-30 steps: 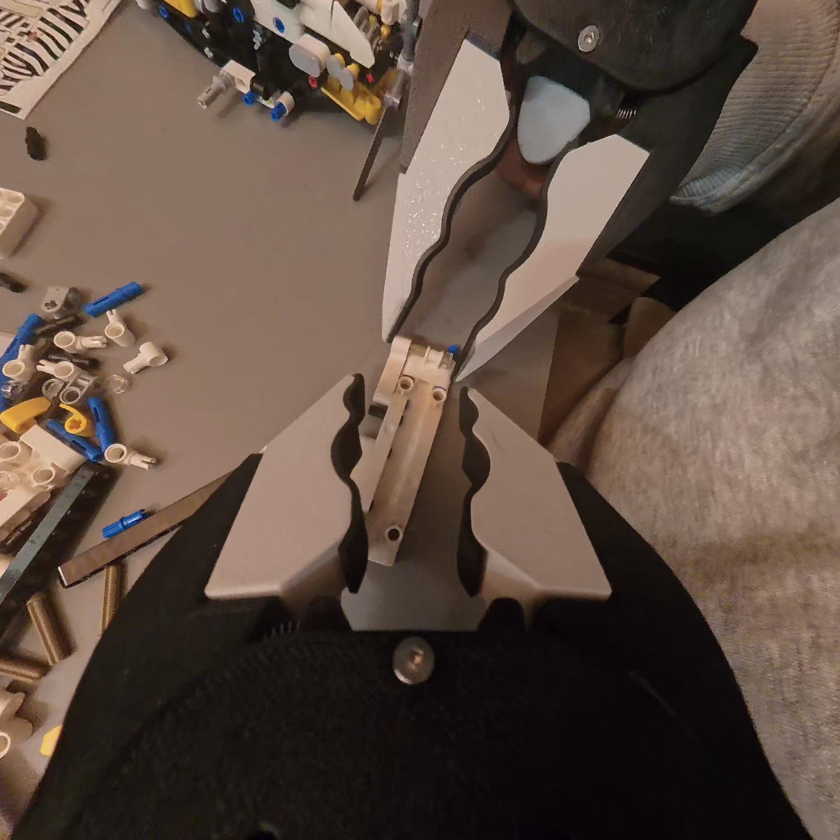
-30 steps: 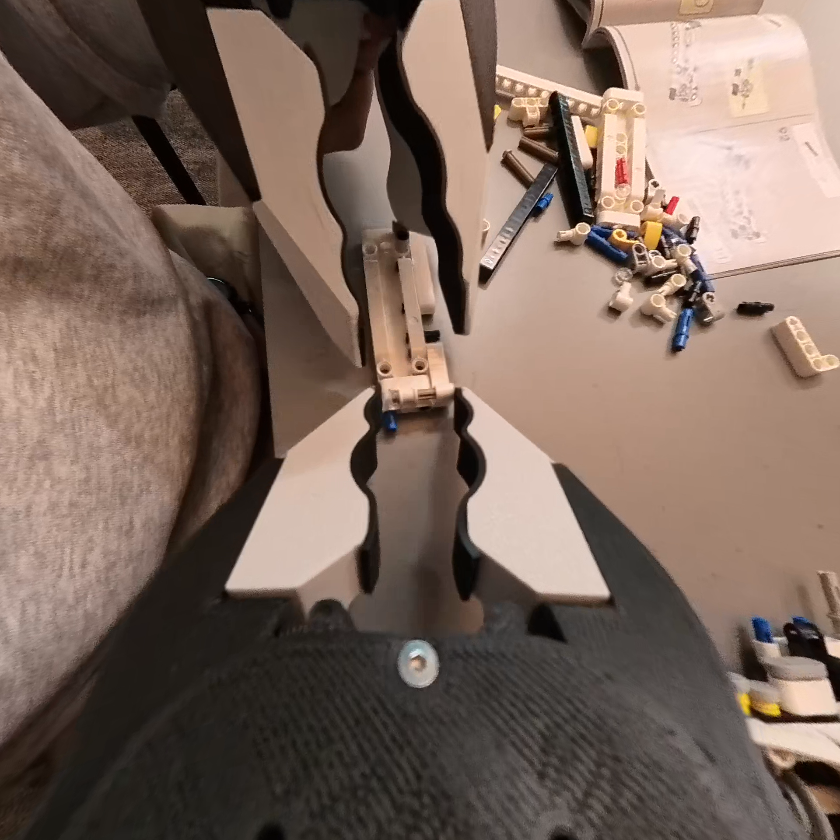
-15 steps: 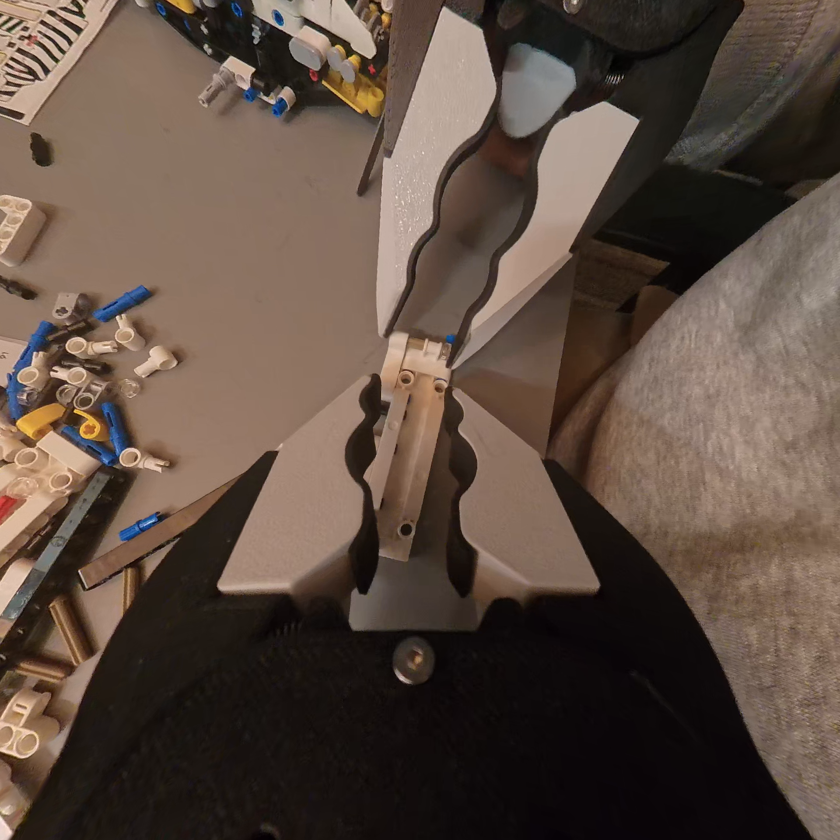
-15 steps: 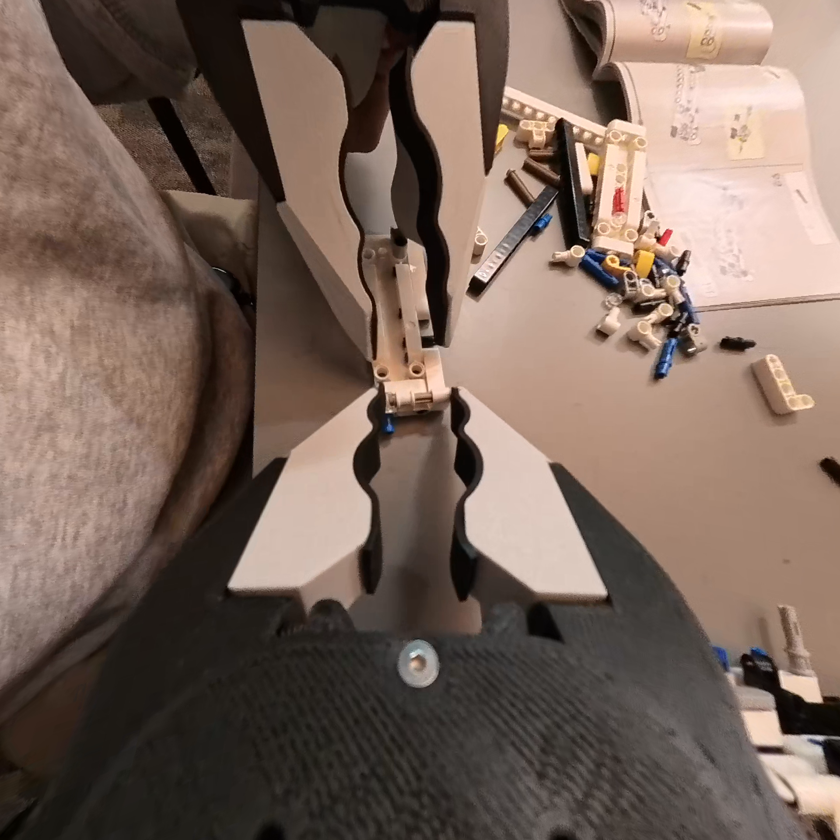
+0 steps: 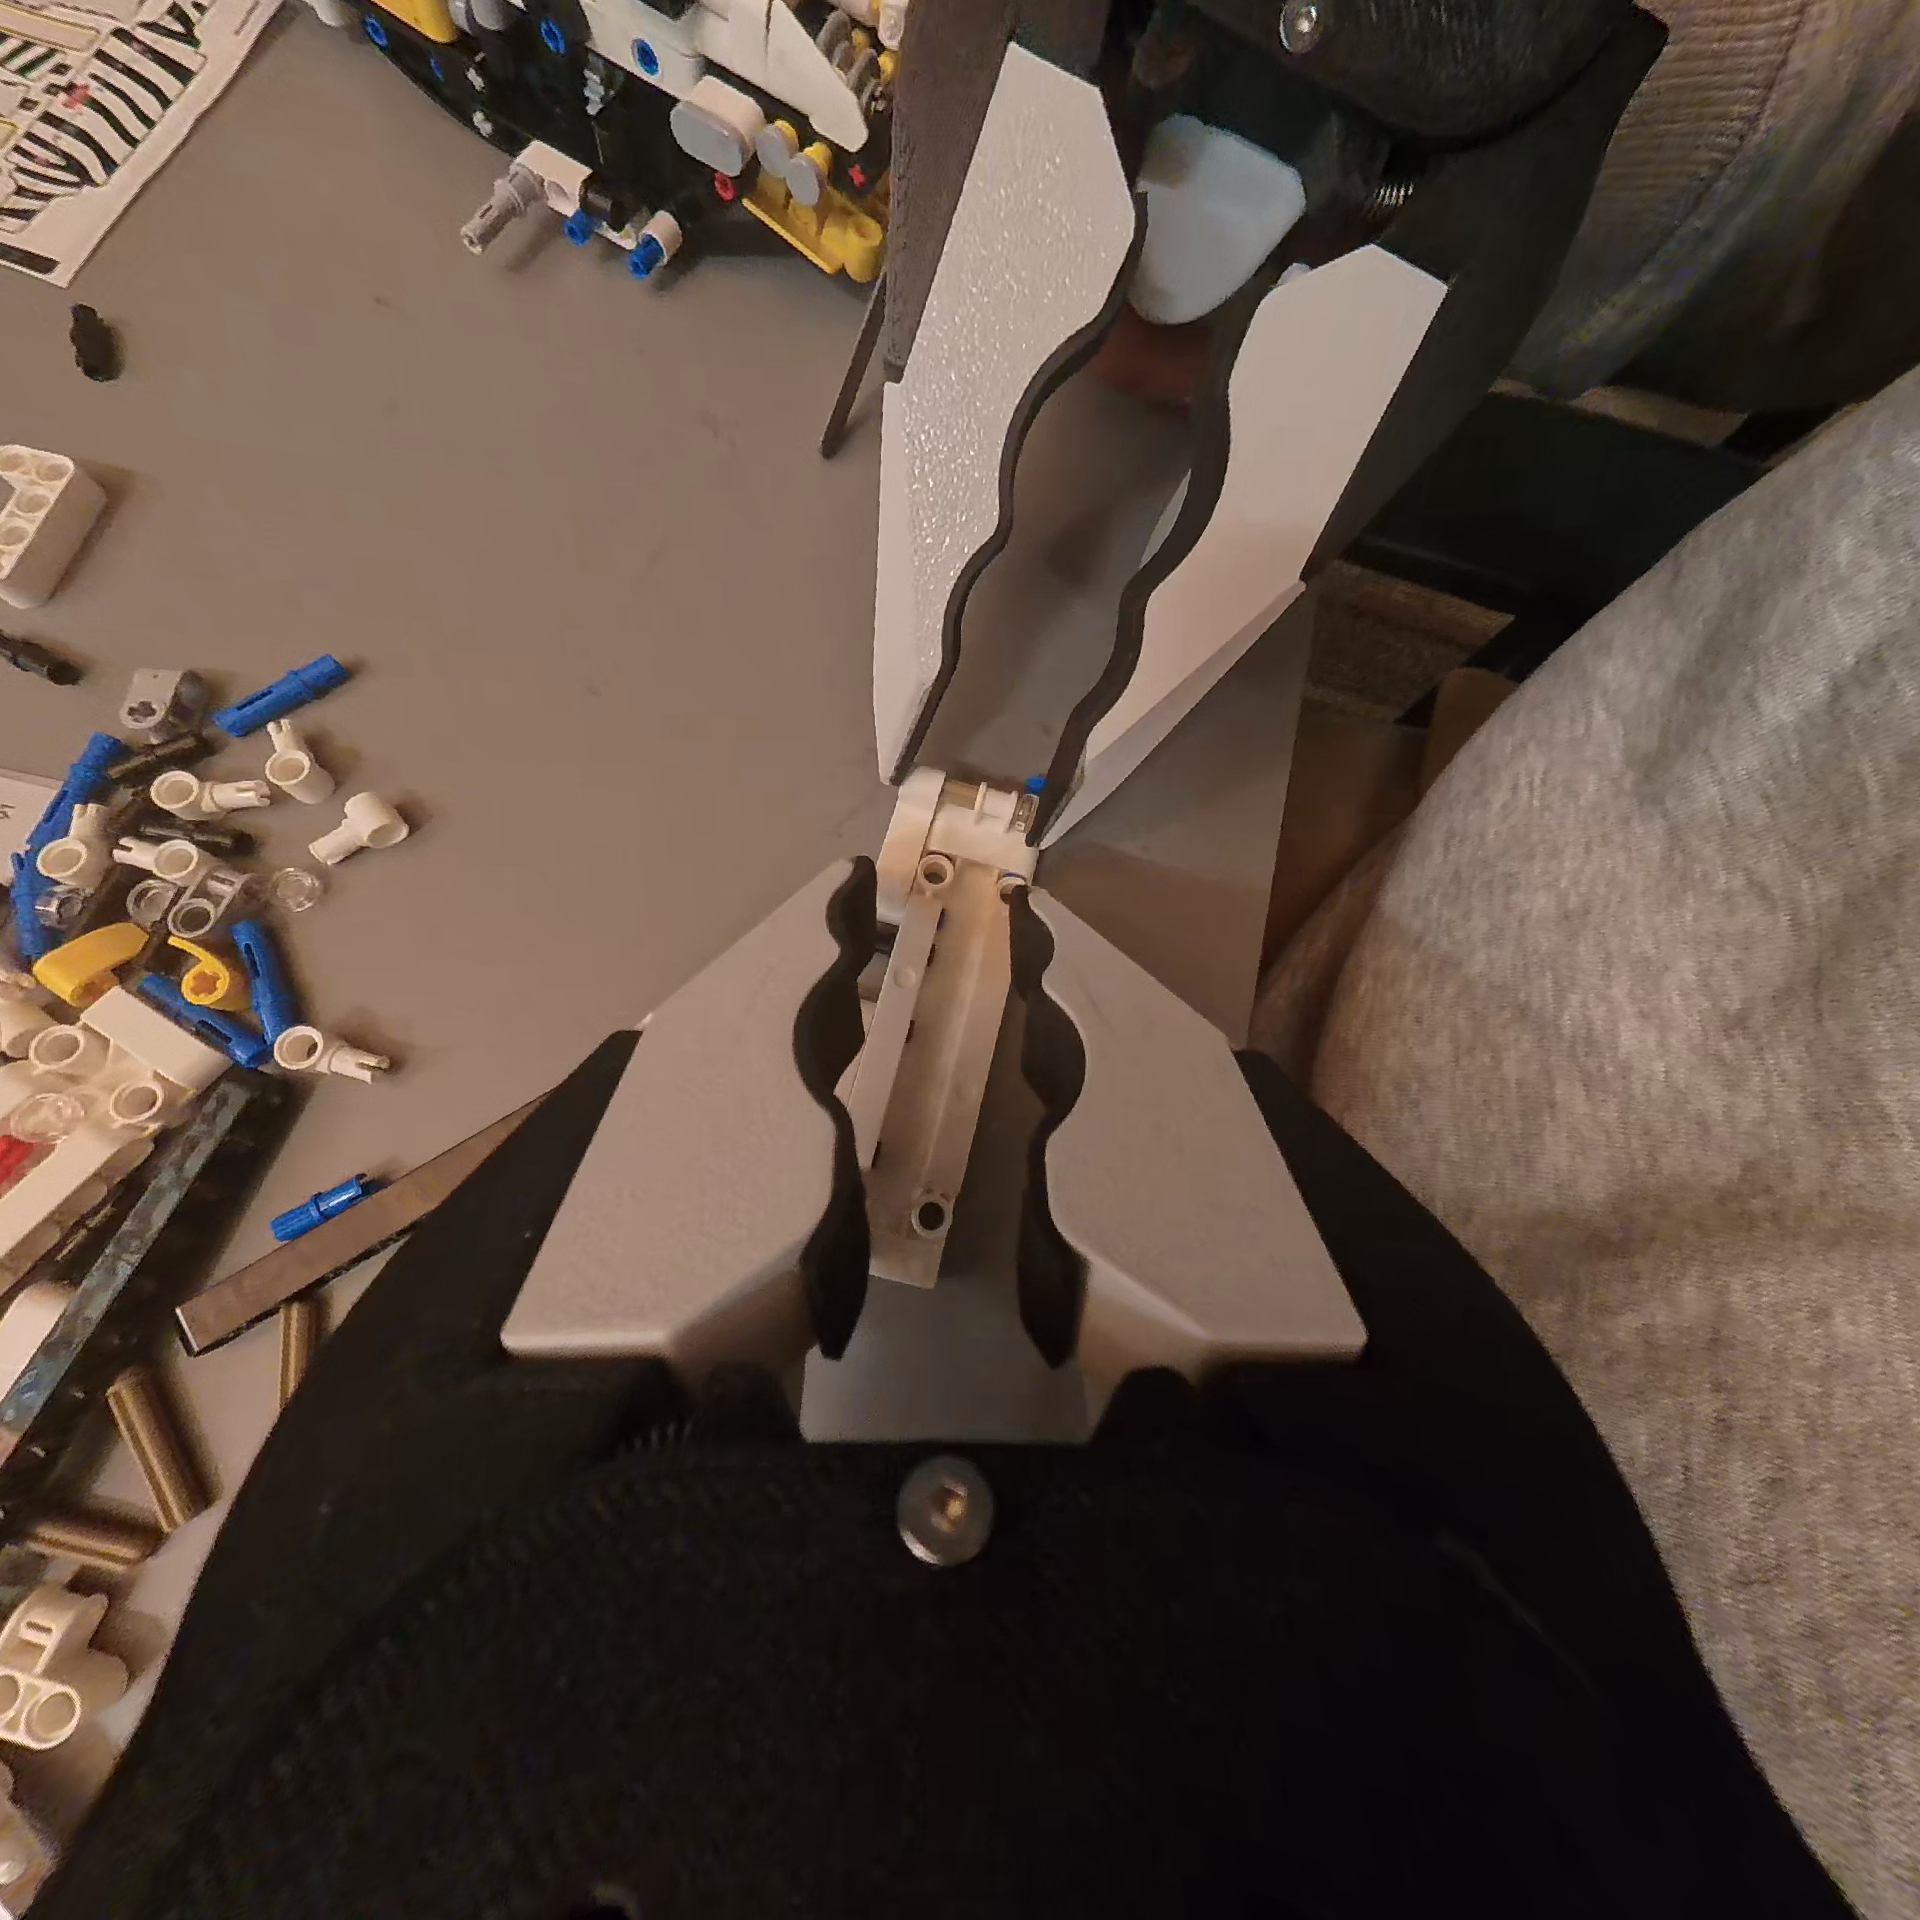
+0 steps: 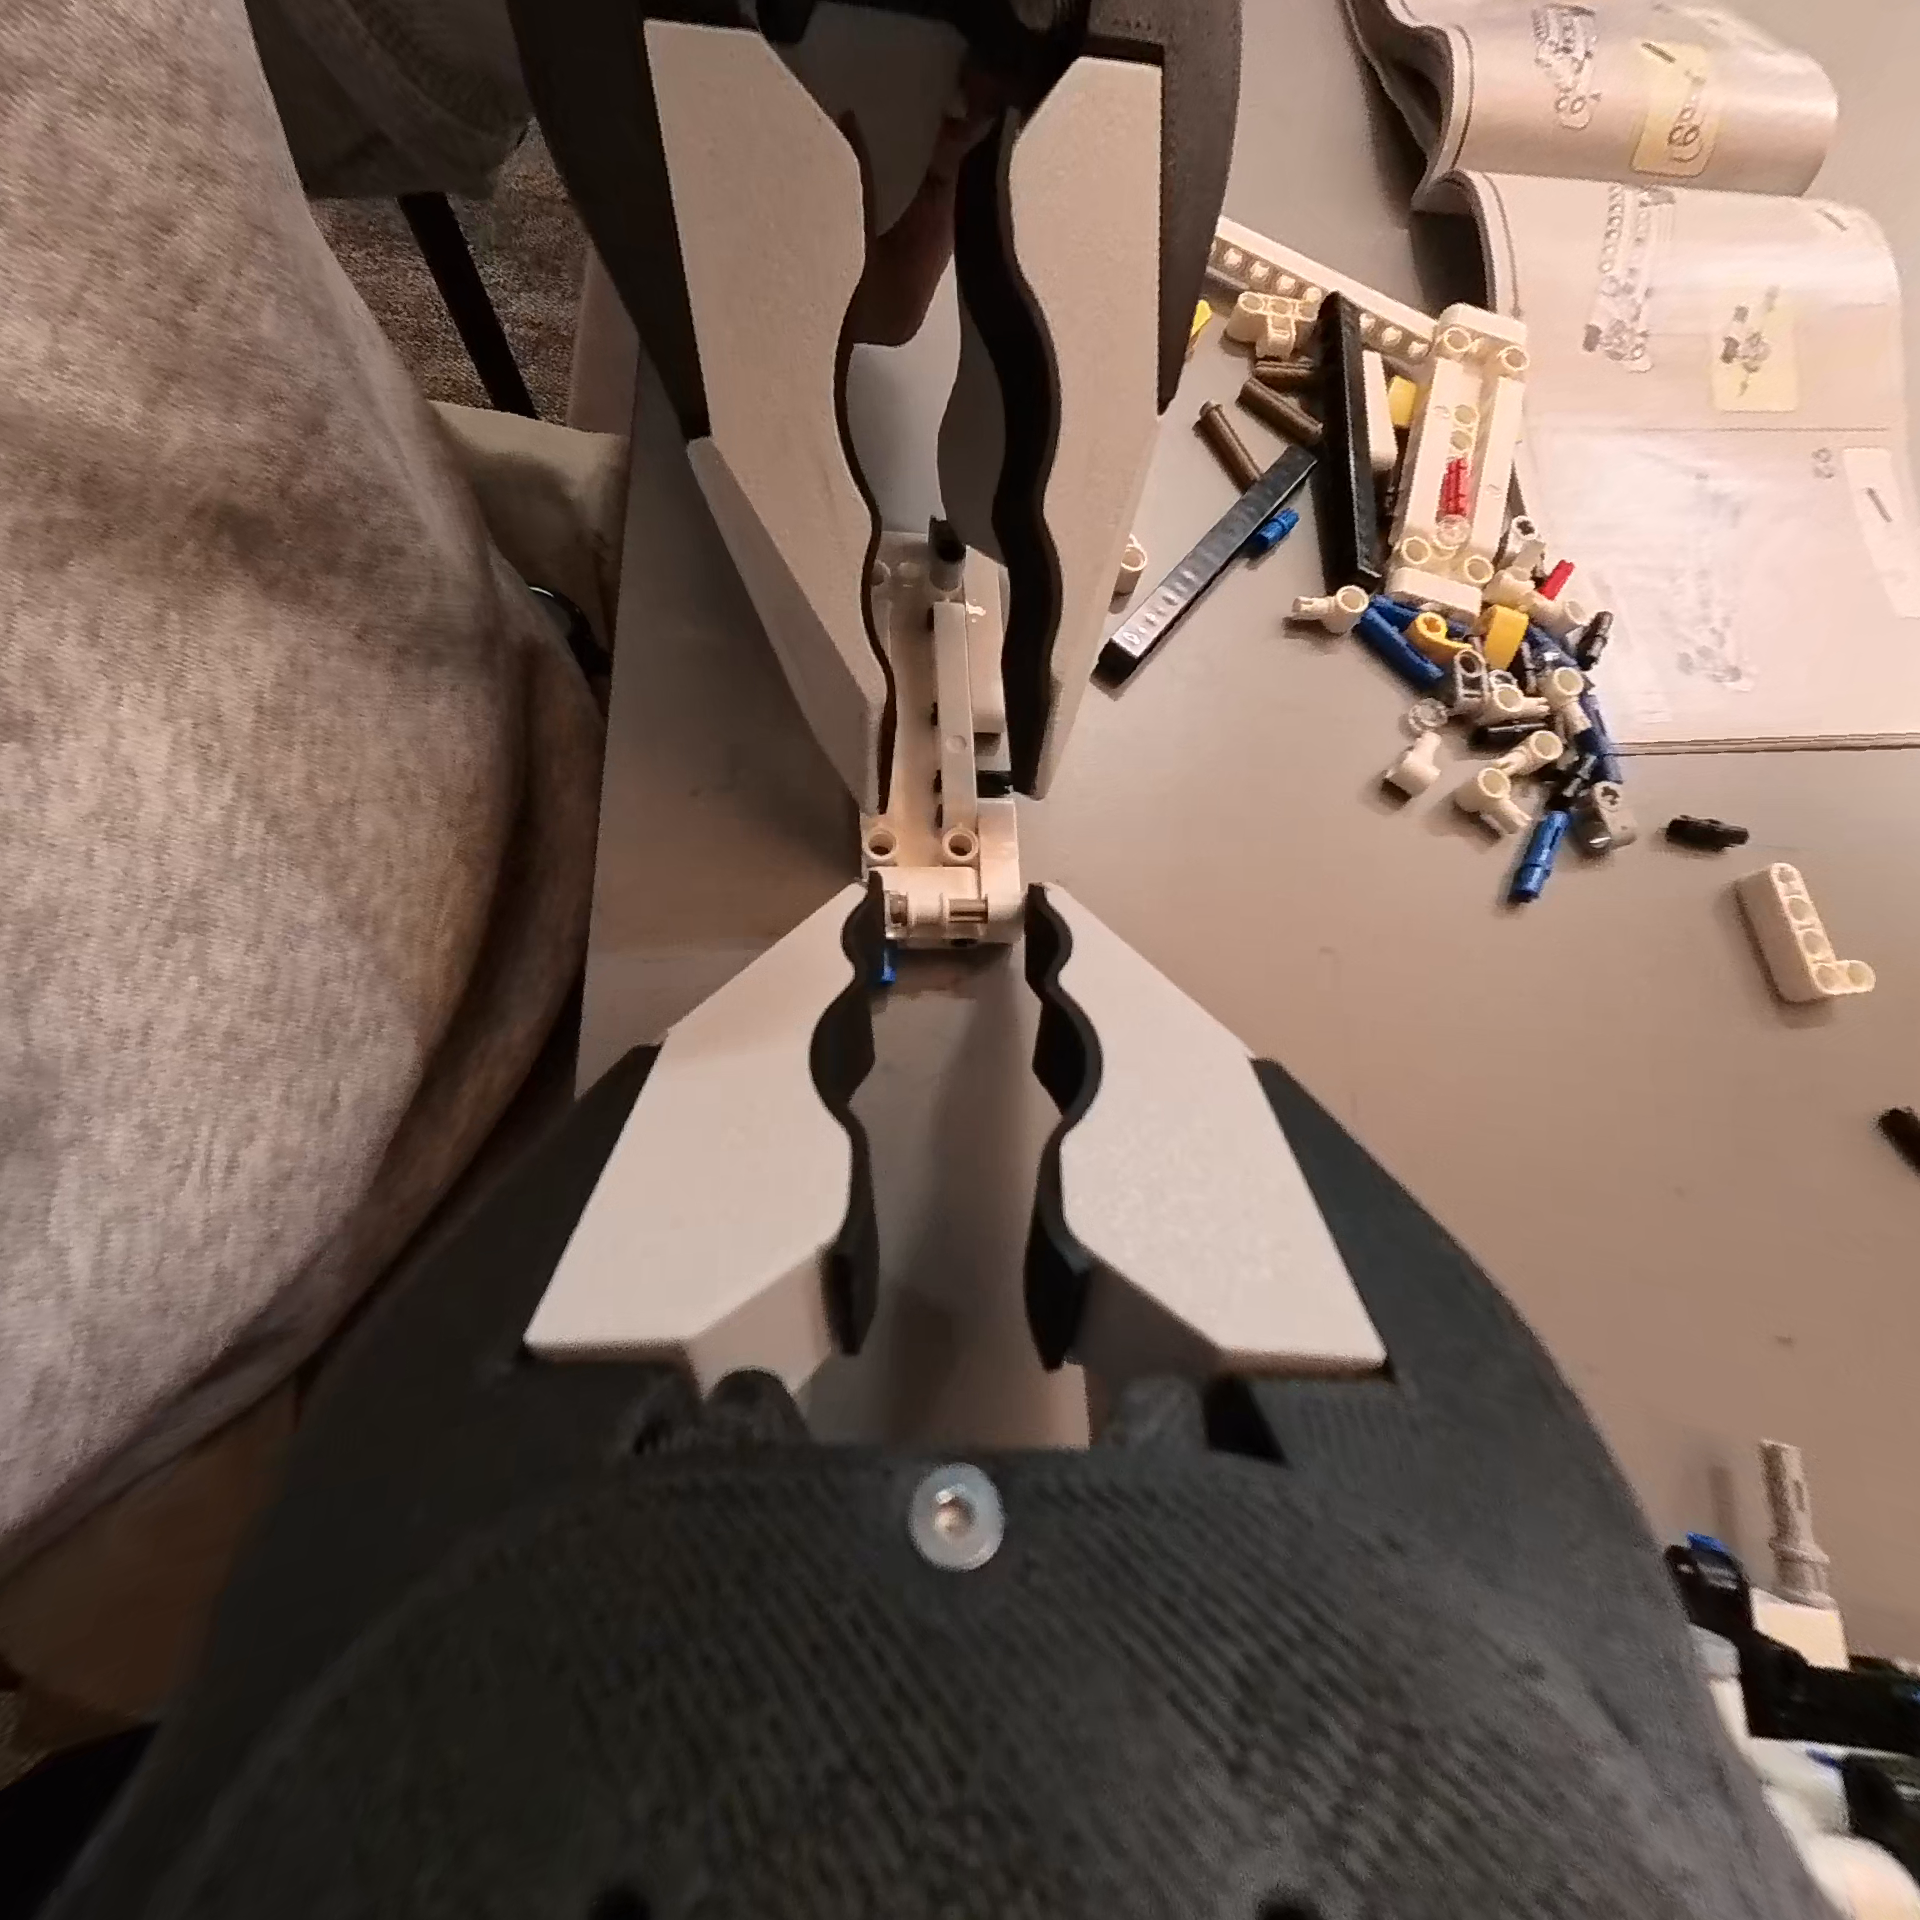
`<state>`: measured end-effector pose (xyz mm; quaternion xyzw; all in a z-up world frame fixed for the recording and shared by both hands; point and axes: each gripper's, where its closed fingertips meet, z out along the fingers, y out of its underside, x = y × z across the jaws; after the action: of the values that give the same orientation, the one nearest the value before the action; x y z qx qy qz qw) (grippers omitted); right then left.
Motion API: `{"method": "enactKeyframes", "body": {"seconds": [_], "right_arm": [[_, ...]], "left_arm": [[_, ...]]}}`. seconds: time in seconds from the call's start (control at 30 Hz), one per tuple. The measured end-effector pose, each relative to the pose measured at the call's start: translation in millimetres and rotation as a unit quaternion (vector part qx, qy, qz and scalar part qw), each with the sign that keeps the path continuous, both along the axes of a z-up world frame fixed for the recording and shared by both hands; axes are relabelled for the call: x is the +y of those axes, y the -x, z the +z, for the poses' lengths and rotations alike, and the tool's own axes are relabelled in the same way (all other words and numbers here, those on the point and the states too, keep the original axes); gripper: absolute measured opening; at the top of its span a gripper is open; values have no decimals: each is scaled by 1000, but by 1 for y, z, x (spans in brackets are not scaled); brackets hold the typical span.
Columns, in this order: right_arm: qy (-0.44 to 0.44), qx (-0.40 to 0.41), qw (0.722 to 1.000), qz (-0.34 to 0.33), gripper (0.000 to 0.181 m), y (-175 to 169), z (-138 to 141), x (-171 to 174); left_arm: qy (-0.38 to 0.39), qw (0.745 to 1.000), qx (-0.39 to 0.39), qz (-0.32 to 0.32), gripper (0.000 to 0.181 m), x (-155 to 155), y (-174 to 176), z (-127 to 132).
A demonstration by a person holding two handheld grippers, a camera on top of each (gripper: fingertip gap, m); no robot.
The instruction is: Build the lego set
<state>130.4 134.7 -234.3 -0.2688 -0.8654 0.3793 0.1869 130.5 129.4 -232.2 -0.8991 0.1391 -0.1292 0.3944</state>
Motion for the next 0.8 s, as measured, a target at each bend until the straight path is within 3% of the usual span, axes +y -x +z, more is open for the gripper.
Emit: {"method": "enactKeyframes", "body": {"seconds": [0.6, 0.8], "right_arm": [[8, -8, 1000, -3, 25, 2, -1, 0], [13, -1, 1000, -19, 27, 3, -1, 0]], "left_arm": [[-3, 1000, 4, 5, 24, 1, 2, 0], [-10, 999, -34, 10, 43, 2, 0, 7]]}}
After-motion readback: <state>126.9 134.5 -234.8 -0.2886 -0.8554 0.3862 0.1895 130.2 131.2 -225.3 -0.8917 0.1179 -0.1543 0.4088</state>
